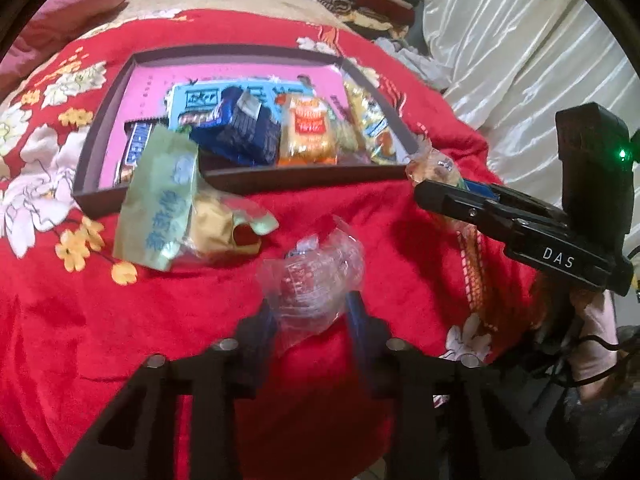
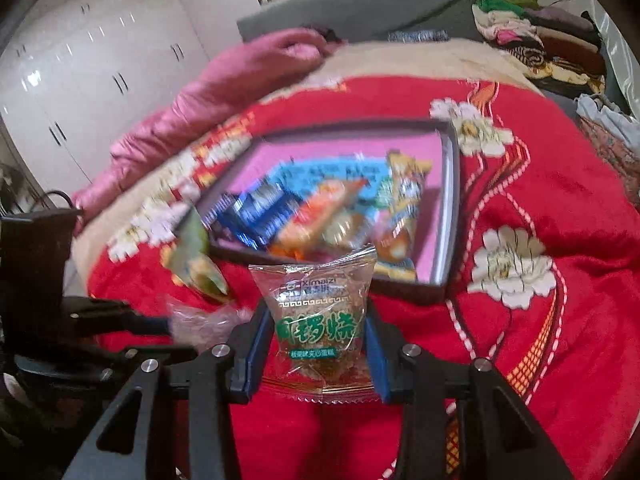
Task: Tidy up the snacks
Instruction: 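Grasp the clear bag with the left tool while the right tool grasps the green-label bag, then lift the clear bag over the tray with the left tool while the right tool carries the green-label bag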
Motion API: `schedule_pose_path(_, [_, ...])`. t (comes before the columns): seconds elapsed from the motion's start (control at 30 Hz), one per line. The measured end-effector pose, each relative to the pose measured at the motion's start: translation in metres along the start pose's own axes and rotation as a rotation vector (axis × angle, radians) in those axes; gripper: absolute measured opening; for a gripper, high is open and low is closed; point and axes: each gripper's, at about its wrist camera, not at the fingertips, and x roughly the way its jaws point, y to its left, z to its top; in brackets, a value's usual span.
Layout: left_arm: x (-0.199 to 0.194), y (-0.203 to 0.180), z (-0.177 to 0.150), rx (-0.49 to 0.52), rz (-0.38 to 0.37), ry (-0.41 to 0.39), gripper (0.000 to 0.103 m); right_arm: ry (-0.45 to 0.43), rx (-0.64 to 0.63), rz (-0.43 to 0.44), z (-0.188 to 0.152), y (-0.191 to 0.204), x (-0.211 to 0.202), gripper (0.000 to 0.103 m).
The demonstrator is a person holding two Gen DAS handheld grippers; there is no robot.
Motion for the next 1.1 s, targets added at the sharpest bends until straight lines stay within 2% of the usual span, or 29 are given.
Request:
schedule_pose_path(0.2, [-0.007, 0.004, 0.005, -0.012, -0.01, -0.025, 0.033, -0.064, -0.001, 0.02, 0.007, 0.003, -0.008, 0.043])
schedule_pose_path(0.4, [-0.029, 0.011, 0.021, -0.042, -0.033, -0.098, 0.033, -0.122, 0.014, 0.039, 0.017, 0.001, -0.011, 0.043])
schedule_pose_path(0.6, [-0.052, 0.031, 0.038, -0.098, -0.02, -0.18, 0.033, -0.159, 0.018, 0.01, 0.026, 0.0, -0.01, 0.043])
schedule_pose_path(0.77, [-0.064, 0.054, 0.057, -0.149, 0.019, -0.255, 0.033, -0.189, 0.036, -0.022, 0.033, -0.005, -0.008, 0.043])
schedule_pose_path(1.1, [-0.054, 0.087, 0.076, -0.239, 0.051, -0.297, 0.033, -0.235, 0.085, -0.07, 0.043, -0.018, -0.007, 0.043])
